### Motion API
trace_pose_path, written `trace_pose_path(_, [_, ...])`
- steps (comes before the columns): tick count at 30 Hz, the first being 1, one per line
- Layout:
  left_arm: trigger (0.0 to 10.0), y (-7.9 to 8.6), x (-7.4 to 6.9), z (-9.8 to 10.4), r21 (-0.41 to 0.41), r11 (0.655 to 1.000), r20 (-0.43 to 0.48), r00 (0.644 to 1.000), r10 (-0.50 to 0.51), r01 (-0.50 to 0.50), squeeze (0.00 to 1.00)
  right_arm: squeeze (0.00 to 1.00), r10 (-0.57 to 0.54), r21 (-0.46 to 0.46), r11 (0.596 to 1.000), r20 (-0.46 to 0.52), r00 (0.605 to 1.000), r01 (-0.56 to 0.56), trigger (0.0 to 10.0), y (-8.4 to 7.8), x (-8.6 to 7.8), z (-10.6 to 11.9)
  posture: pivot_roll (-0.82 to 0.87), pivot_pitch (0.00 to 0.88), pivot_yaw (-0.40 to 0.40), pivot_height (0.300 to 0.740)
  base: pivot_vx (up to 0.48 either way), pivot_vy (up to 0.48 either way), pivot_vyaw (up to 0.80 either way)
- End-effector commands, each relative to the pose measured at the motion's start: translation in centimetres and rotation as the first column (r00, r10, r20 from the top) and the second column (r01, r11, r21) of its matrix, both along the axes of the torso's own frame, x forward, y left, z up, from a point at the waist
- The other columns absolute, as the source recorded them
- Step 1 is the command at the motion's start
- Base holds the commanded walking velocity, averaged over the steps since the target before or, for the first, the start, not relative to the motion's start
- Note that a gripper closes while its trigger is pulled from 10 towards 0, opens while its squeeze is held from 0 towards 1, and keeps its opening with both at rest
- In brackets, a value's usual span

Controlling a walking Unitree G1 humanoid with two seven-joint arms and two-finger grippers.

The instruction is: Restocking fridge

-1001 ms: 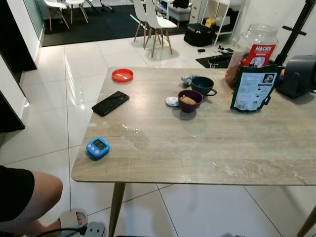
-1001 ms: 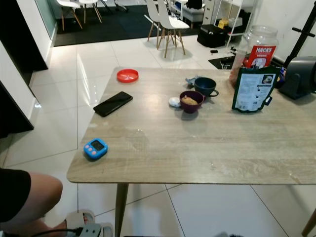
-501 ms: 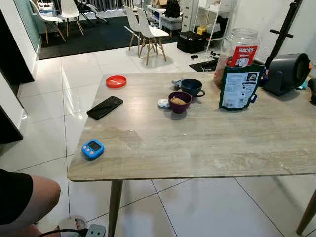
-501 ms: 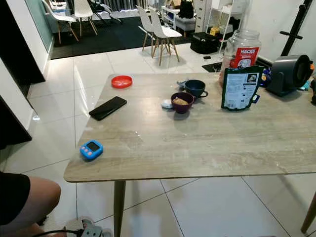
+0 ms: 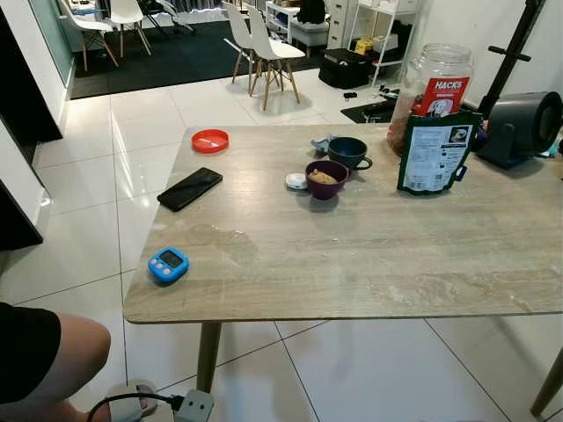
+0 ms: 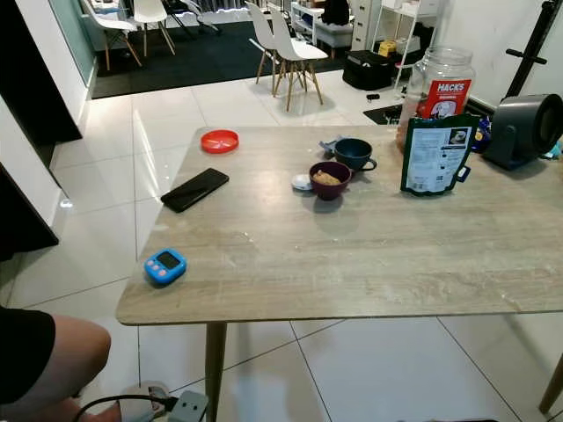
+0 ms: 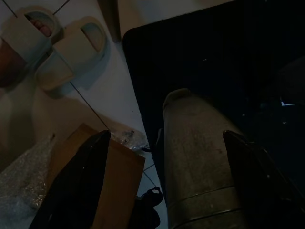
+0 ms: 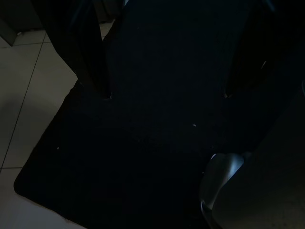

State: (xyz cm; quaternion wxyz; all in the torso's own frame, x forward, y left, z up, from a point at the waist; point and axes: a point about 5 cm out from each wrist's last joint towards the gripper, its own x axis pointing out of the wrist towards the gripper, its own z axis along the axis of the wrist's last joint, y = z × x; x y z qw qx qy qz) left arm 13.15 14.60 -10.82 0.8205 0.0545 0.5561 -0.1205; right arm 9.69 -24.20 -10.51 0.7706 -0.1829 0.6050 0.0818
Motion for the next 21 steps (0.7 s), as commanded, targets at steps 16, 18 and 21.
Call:
trace_pose_path(16, [10.0,-0.8,-1.9,-0.6,-0.027,1.0,-0.08,0.997,-0.001,-0.001,0.0,0.0,0.007,0.003,1.0,-0.009,1.0,-0.007,10.0,0.0,0.0,0.0,0.03,0.0,-0.002,0.739,0.0,0.0,0.0])
trace_pose_path(18, [10.0,-0.8,-1.9,-0.6,-0.025,1.0,-0.077,0.997,-0.001,-0.001,0.0,0.0,0.007,0.003,1.0,-0.009,1.0,-0.007,10.0,0.0,0.0,0.0,0.03,0.0,-0.002,0.739,0.0,0.0,0.0])
trace_pose_path(21, [10.0,-0.8,-1.9,-0.6,-0.022,1.0,-0.074,0.997,-0.001,-0.001,0.0,0.0,0.006,0.004,1.0,-0.008,1.0,-0.006,10.0,0.0,0.0,0.0,0.03,0.0,-0.002,0.739,0.0,0.0,0.0])
